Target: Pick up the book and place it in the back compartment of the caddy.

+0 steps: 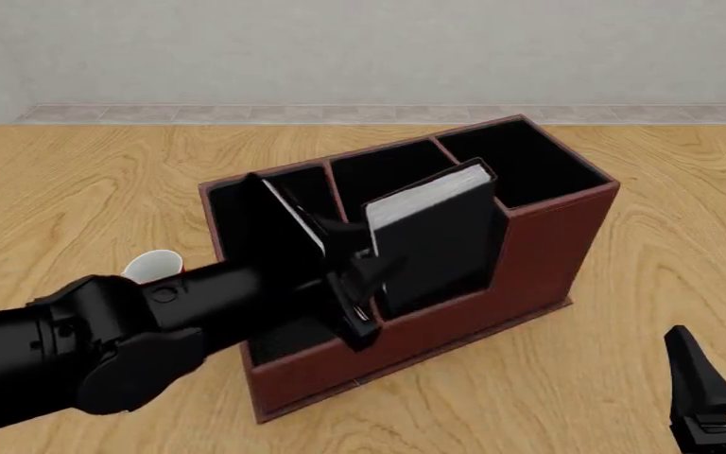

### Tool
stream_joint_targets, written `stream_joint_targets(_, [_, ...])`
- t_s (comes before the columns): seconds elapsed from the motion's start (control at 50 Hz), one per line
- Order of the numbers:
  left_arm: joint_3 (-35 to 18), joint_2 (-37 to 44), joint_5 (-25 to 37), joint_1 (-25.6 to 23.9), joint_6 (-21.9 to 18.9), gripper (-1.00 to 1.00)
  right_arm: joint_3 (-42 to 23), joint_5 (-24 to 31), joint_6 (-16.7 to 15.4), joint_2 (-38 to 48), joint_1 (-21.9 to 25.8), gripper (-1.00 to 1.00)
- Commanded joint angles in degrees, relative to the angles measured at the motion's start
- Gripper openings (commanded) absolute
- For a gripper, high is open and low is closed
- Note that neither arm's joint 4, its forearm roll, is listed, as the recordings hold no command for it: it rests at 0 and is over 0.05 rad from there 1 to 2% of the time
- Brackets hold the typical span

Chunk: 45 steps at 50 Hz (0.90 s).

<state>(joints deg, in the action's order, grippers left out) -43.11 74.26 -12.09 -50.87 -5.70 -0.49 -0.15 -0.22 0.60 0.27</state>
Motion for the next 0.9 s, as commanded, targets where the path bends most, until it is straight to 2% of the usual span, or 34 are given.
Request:
stream_joint_targets(0.02, [-2.04,3.19,-1.26,1.62,-2.58,-1.0,0.0,0.0,0.0,0.01,0.0,1.0])
stream_joint_targets(0.4, [-3.52,10.48,-5.4,2.49,-3.53,-1.0,0.0,0.0,0.0,0.01,0.0,1.0])
stream_joint_targets(0.48, [-4.27,11.87,-5.96,2.69,-2.71,-1.0,0.0,0.0,0.0,0.0,0.0,1.0])
stream_joint_targets(0.9, [-5.98,18.12,-8.61,4.43,-5.21,-1.0,0.0,0.0,-0.01,0.0,0.01,1.0])
